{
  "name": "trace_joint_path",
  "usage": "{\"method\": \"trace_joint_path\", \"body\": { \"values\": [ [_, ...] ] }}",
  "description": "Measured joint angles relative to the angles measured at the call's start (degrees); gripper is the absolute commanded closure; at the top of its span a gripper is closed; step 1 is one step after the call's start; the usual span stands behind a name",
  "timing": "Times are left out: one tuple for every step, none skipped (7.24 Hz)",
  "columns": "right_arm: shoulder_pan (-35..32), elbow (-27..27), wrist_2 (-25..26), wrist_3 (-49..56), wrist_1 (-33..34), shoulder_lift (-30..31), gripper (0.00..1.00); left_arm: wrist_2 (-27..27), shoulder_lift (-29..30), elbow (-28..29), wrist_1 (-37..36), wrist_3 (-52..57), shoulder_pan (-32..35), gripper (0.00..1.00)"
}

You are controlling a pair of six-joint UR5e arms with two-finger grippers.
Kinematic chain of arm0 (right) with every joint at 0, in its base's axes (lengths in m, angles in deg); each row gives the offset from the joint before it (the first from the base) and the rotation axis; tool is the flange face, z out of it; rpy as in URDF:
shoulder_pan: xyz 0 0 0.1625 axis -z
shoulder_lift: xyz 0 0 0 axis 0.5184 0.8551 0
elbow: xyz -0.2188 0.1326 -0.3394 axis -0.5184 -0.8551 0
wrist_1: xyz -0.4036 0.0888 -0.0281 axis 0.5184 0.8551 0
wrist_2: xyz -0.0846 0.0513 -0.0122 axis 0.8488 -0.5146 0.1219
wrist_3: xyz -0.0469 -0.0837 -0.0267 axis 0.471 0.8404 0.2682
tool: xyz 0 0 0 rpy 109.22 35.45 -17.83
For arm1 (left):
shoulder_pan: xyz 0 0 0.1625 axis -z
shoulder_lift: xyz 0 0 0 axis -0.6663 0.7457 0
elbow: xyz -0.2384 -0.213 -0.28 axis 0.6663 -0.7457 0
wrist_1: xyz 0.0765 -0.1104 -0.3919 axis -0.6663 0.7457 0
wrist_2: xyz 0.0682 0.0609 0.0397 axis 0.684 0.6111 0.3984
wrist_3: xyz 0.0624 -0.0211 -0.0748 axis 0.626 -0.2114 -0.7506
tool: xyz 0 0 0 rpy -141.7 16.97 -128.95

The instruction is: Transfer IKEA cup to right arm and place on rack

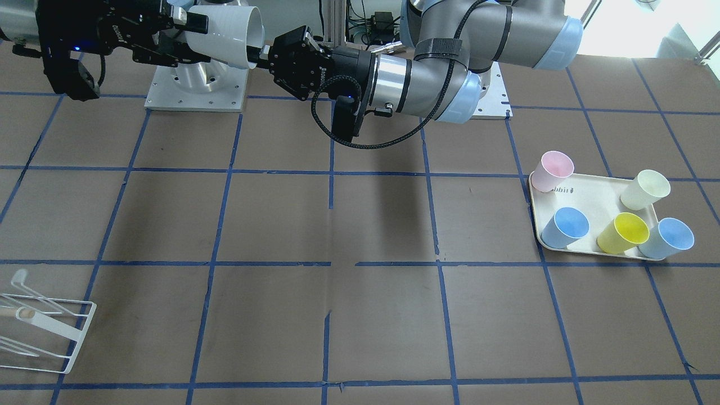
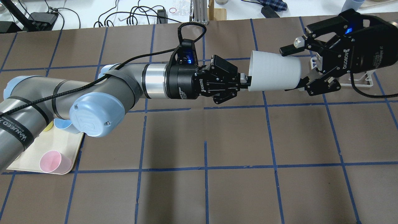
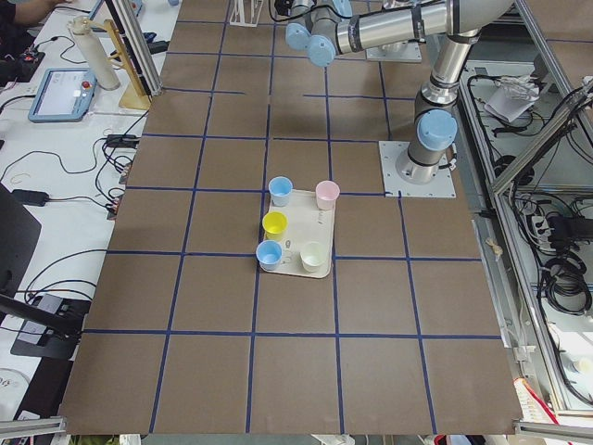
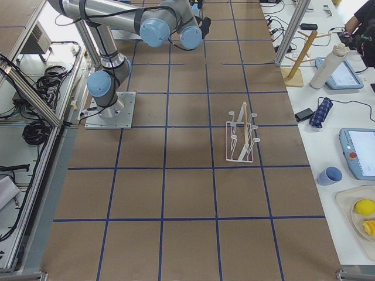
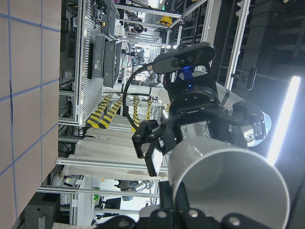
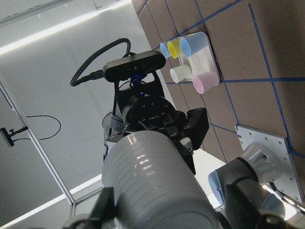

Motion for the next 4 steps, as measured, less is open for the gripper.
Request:
{"method": "trace_joint_path", "body": {
  "values": [
    [0.0,-0.2,0.0,0.0,-0.3,0.0,0.37,0.1,0.0,0.2,0.0,-0.1,0.0,1.00],
    [0.0,-0.5,0.0,0.1,-0.5,0.0,0.39,0.1,0.0,0.4,0.0,-0.1,0.0,1.00],
    [0.1,-0.7,0.0,0.1,-0.5,0.1,0.41,0.1,0.1,0.5,0.0,-0.1,0.0,1.00],
    [0.1,-0.7,0.0,0.1,-0.6,0.4,0.45,0.1,0.1,0.6,0.0,-0.1,0.0,1.00]
  ]
}}
